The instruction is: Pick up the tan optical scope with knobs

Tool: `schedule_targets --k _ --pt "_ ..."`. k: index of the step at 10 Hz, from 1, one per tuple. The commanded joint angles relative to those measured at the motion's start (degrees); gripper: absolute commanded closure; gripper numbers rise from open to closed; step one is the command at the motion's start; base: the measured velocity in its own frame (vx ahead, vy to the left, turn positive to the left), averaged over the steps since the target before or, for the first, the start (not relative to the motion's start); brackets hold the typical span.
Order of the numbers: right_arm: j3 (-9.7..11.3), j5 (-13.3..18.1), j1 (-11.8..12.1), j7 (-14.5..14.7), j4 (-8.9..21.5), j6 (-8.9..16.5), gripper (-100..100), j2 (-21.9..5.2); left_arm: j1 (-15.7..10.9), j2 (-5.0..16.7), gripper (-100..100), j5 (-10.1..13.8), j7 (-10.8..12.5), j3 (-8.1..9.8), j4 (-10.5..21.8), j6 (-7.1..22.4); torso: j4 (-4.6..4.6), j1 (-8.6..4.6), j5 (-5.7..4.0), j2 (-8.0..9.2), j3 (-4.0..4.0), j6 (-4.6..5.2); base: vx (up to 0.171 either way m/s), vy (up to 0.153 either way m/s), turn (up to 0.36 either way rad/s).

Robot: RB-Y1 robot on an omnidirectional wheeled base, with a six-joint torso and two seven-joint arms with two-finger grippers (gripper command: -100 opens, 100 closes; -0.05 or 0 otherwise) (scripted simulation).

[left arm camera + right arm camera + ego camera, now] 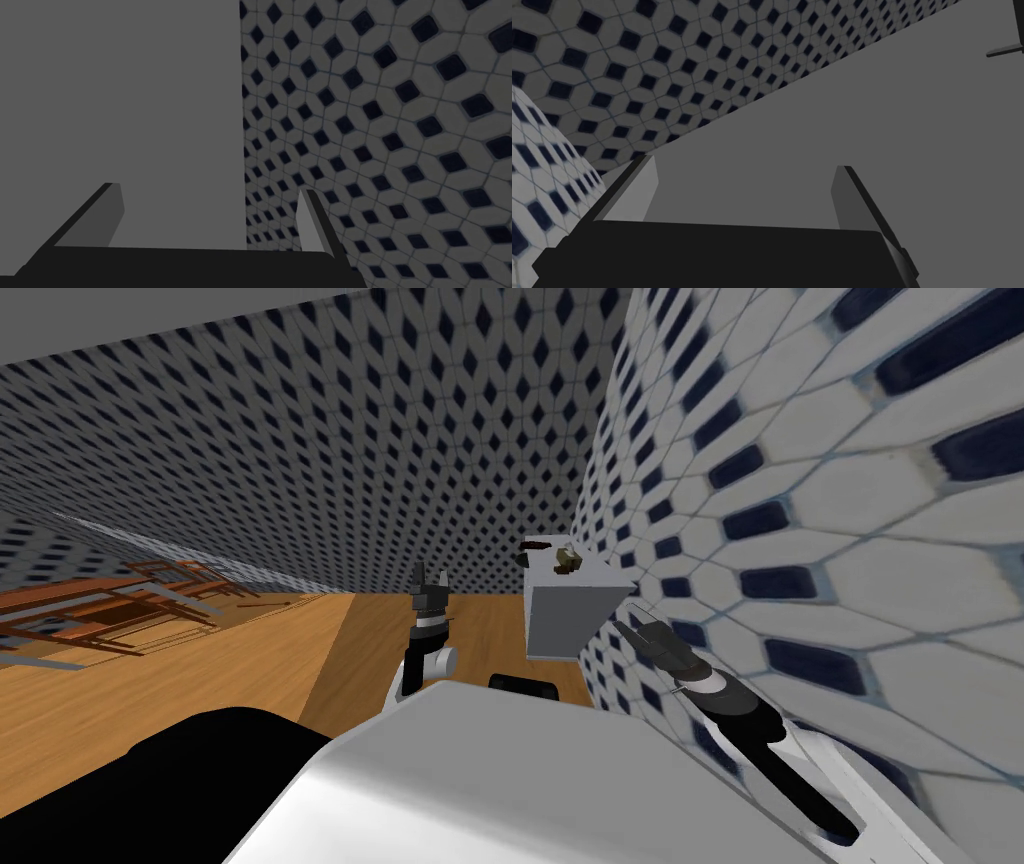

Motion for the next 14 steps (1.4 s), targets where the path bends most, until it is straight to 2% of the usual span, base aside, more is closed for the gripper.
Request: schedule_targets --k 1,2,3,4,5,6,7,8,9,10,11,12,13,14 --pt "-1.72 2.27 0.23 -0.33 0.48 -1.08 -100 -1.15 0.00 0.00 0 0.00 0.00 0.00 0.00 0.00 0.00 0.00 0.00 0.00 0.00 0.00 0.005 0.058 0.084" --pt "-4.02 4.26 0.62 -0.50 1.84 -3.02 -100 -3.26 0.01 0.00 0 0.00 0.00 0.01 0.00 0.00 0.00 -0.02 0.00 -0.01 0.00 0.03 -0.004 0.066 0.194" --pt "-4.43 5.55 0.62 -0.50 1.84 -3.02 -100 -3.26 0.00 0.00 0 0.00 0.00 0.00 0.00 0.00 0.00 -0.01 0.00 0.00 0.00 -0.01 0.006 0.055 0.089" --pt "-6.60 7.64 1.02 -0.67 3.19 -4.89 -100 -5.48 0.01 0.00 0 0.00 0.00 0.01 0.00 0.00 0.00 -0.03 0.00 -0.01 0.00 0.04 0.023 0.071 0.164" --pt "-7.23 8.84 1.02 -0.67 3.19 -4.89 -100 -5.48 0.00 0.00 0 0.00 0.00 0.00 0.00 0.00 -0.01 0.00 0.01 -0.06 -0.03 0.00 0.012 0.060 0.095" --pt "-9.56 10.76 1.46 -0.82 4.51 -6.69 -100 -7.83 0.01 0.00 0 0.00 0.00 0.01 0.00 0.00 -0.01 -0.02 0.00 -0.04 -0.02 0.03 0.002 0.084 0.265" --pt "-10.09 12.15 1.46 -0.82 4.51 -6.69 -100 -7.83 0.01 0.00 0 0.00 0.00 0.00 0.00 0.00 0.00 0.05 0.01 -0.01 -0.01 0.04 0.016 0.074 -0.012" --pt "-12.25 14.08 1.93 -0.97 5.82 -8.40 -100 -10.30 0.01 0.00 0 0.00 0.00 0.01 0.00 0.00 0.00 0.03 0.01 -0.03 -0.01 0.04 0.024 0.081 0.220" --pt "-13.00 15.46 1.93 -0.97 5.82 -8.40 -100 -10.30 0.00 0.00 0 0.00 0.00 0.00 0.00 0.00 -0.01 0.05 0.02 -0.07 -0.04 -0.01 0.025 0.052 0.092" --pt "-15.19 17.29 2.44 -1.11 7.09 -10.06 -100 -12.87 0.01 0.00 0 0.00 0.00 0.01 0.00 0.00 -0.01 -0.03 0.00 -0.07 -0.04 0.04 0.030 0.060 0.156" --pt "-15.92 18.77 2.44 -1.11 7.09 -10.06 -100 -12.87 0.00 0.00 0 0.00 0.00 0.00 0.00 0.00 -0.02 -0.03 0.00 -0.10 -0.06 -0.01 0.023 0.051 0.114" --pt "-18.09 20.63 3.02 -1.25 8.34 -11.67 -100 -15.39 0.01 0.00 0 0.00 0.00 0.01 0.00 0.00 -0.01 -0.04 0.00 -0.06 -0.04 0.04 0.023 0.061 0.157" --pt "-18.82 22.06 3.02 -1.25 8.34 -11.67 -100 -15.53 0.01 0.00 0 0.00 0.00 0.00 0.00 0.00 -0.01 -0.02 0.01 -0.06 -0.03 0.01 0.021 0.058 0.105" --pt "-21.23 23.89 3.65 -1.37 9.56 -13.24 -100 -17.98 0.01 0.00 0 0.00 0.00 0.01 0.00 0.00 -0.01 -0.02 0.00 -0.05 -0.03 0.03 0.037 0.072 0.207"
